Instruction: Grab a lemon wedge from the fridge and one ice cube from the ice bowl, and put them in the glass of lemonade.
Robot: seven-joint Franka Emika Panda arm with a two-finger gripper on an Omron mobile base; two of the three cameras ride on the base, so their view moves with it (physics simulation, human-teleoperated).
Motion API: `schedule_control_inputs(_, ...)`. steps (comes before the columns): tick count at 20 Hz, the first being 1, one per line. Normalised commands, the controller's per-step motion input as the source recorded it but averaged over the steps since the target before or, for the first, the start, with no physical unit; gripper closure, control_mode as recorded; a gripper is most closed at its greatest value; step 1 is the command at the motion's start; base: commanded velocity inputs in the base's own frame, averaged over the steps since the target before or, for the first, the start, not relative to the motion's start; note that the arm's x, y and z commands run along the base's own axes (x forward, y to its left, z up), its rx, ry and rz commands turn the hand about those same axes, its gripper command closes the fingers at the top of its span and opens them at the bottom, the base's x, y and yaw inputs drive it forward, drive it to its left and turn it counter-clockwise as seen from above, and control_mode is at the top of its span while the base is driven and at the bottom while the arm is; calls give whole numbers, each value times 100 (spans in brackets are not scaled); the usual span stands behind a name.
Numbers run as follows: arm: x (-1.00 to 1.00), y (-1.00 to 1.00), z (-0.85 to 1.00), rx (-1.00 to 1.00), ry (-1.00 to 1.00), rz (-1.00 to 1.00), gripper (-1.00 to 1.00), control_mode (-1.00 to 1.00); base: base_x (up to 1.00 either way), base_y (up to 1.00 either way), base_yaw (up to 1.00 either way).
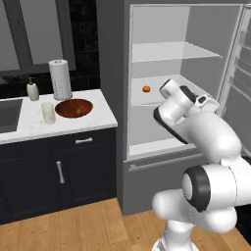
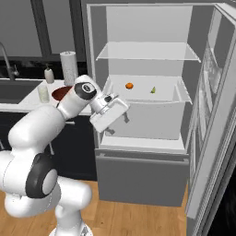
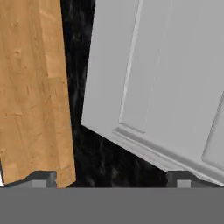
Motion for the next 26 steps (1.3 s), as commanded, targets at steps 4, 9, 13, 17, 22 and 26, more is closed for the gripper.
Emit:
schedule_control_inputs(4, -21, 89, 0, 37, -1, -12, -100, -100, 0, 0, 0)
schedule_control_inputs(9, -66, 84, -1, 47, -13, -3, -100, -100, 0, 0, 0)
schedule_control_inputs(13, -84, 66, -26, 52, -33, 0, -100, -100, 0, 0, 0)
schedule_control_inputs(17, -83, 24, -48, 47, -37, 0, -100, -100, 0, 0, 0)
schedule_control_inputs(22, -99, 6, -23, 12, -53, 0, -100, -100, 0, 0, 0)
schedule_control_inputs(26, -61, 16, 11, -3, -17, -3, -100, -100, 0, 0, 0)
